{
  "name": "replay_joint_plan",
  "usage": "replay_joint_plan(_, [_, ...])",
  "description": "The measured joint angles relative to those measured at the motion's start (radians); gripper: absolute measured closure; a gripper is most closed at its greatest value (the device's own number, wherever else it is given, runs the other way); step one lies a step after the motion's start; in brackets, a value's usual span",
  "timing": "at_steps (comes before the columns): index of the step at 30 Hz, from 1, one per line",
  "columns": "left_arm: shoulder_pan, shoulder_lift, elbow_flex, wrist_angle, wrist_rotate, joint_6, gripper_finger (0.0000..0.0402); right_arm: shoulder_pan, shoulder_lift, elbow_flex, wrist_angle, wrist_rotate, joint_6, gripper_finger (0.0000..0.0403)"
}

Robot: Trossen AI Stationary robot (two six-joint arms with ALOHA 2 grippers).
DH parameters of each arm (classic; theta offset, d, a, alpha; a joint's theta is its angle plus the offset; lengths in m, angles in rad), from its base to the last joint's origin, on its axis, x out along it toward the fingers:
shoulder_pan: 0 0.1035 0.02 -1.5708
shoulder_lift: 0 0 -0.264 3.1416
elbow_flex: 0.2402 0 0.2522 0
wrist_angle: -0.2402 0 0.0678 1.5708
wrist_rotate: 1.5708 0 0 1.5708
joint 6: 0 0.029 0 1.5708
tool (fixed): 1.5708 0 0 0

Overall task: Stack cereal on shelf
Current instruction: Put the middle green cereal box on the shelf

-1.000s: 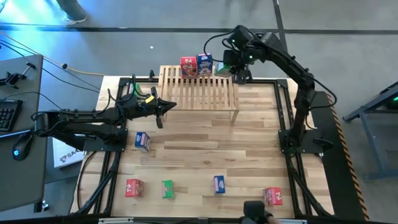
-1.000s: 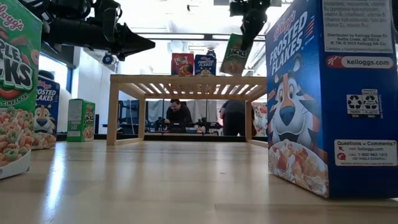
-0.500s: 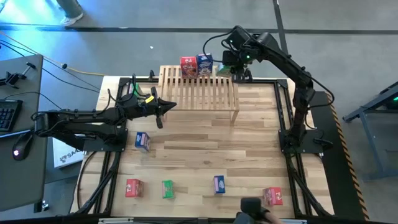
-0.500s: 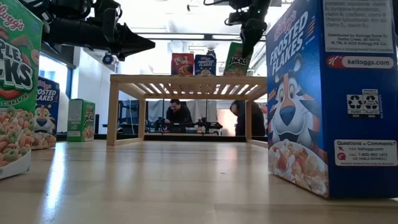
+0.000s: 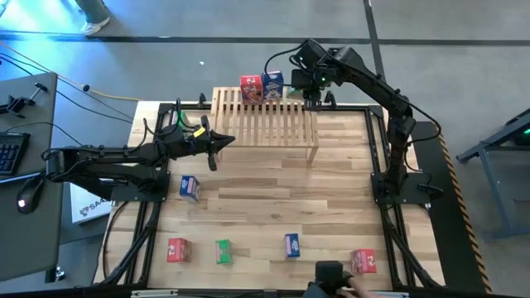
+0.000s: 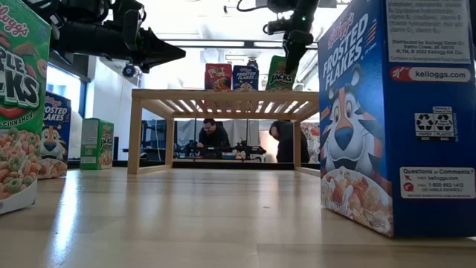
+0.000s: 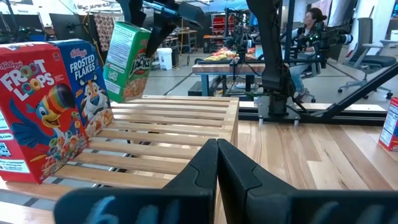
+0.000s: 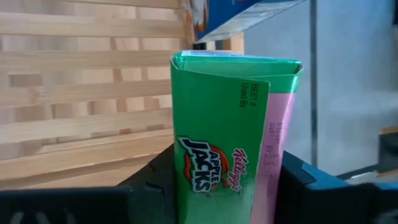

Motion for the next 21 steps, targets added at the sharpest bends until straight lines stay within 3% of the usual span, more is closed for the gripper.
replay_joint_plan(8, [0.0,0.0,0.0,0.0,0.0,-0.008,0.0401,-0.001,0.0,0.0,0.015,0.026,0.003,0.0204])
replay_joint_plan(21, [0.0,0.0,0.0,0.0,0.0,-0.008,0.0401,0.012,-0.001,0.032,0.086,0.061,0.001,0.02])
